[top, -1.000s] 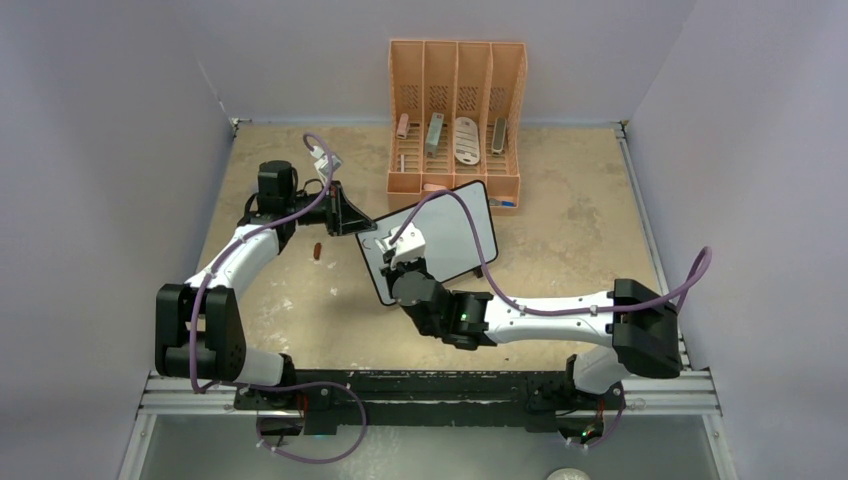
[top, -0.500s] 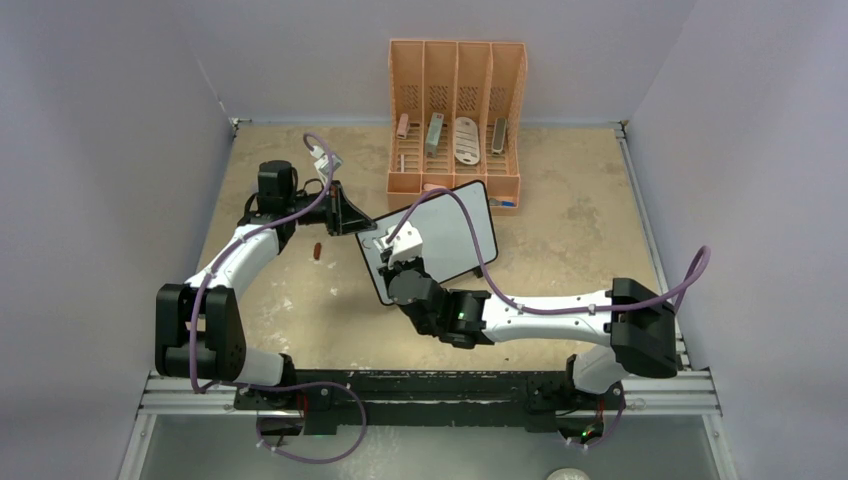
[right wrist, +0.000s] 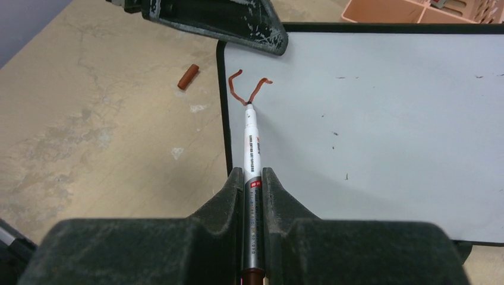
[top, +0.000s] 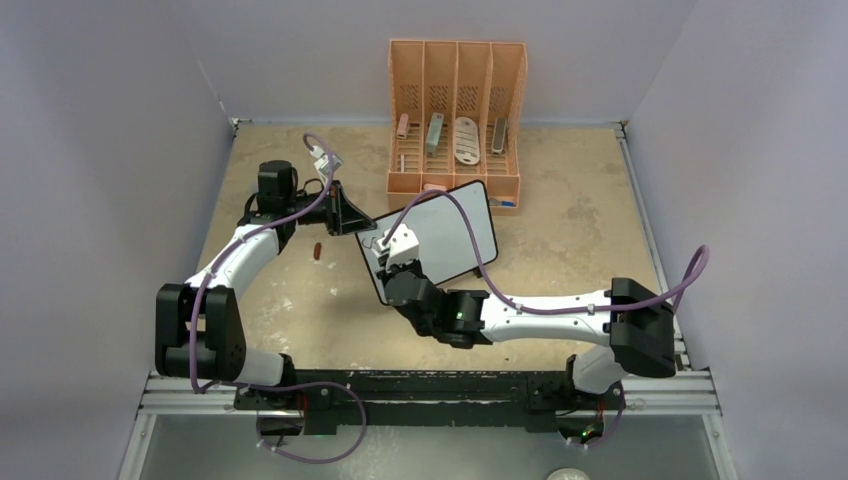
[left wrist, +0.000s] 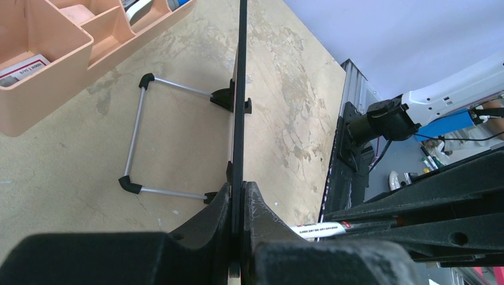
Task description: Write a sentence on the whiteboard
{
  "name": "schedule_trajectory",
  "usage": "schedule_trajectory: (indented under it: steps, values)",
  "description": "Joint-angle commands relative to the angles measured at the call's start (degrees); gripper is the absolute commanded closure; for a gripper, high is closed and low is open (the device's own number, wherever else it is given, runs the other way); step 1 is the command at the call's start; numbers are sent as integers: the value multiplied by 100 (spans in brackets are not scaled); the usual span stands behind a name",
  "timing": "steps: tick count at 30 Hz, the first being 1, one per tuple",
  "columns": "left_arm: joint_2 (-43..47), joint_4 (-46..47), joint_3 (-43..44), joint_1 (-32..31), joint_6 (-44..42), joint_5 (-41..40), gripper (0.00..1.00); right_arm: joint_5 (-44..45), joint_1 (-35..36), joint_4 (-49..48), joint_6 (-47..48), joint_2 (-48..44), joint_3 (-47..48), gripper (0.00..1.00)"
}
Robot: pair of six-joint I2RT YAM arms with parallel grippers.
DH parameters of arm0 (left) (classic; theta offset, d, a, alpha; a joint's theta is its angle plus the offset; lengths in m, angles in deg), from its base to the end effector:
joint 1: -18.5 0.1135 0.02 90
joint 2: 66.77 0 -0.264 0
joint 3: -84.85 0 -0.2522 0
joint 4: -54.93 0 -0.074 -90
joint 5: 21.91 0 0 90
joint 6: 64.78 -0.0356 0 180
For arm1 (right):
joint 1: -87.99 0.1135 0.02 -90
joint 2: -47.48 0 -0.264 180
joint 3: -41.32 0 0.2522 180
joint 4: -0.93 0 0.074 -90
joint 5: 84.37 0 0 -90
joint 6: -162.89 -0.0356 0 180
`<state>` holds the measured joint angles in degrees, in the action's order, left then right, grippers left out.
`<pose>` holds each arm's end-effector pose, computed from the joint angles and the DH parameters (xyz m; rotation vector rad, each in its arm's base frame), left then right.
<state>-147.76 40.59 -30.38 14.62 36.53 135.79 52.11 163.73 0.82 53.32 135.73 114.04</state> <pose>0.2933 -0.0529 0.2593 0.5944 1.9160 -1.3869 0.1112 0.3328 0.2837 -0.3080 1.7510 0.4623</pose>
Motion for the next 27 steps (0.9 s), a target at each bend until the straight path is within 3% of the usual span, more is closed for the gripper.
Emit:
schedule_trajectory:
  steps: [1,15,27]
  values:
    - [70,77,234,-45,-24,252,100,-172,-38,356,-204,16,114,100]
    - [66,68,230,-47,-24,236,100,-331,55,710,-323,51,171,100]
    - [66,71,230,-51,-32,211,100,185,14,256,-271,-826,-167,100]
